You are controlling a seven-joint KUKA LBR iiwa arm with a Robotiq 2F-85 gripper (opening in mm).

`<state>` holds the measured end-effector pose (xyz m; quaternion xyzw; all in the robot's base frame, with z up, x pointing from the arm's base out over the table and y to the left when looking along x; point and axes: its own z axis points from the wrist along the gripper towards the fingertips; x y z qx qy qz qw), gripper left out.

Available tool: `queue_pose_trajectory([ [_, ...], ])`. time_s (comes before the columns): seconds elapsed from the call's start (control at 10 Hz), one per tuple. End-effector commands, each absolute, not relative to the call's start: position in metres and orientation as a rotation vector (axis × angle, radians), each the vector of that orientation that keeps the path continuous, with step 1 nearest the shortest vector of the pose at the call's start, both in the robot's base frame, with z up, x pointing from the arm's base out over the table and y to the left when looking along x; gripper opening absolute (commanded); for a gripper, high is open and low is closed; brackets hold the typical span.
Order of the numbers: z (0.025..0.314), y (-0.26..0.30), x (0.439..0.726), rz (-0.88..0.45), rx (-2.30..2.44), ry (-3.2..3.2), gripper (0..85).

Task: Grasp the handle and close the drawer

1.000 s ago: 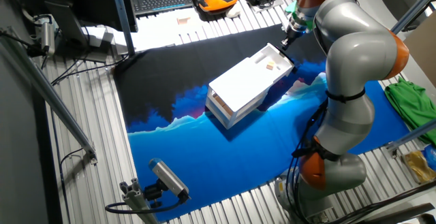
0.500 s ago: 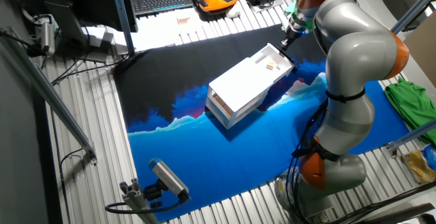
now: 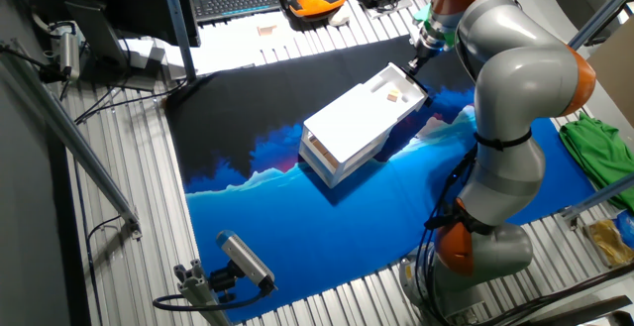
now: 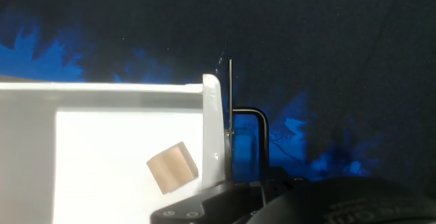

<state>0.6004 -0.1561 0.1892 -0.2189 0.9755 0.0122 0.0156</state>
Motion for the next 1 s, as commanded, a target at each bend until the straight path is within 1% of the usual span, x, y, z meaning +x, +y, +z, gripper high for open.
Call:
queue_pose_trajectory([
  [0.0,0.1892,-0.1564,0.6001,0.039,-0.680,3.035,0.0],
  [0.9,0.1901,-0.1582,0.5984,0.030,-0.679,3.040,0.0],
])
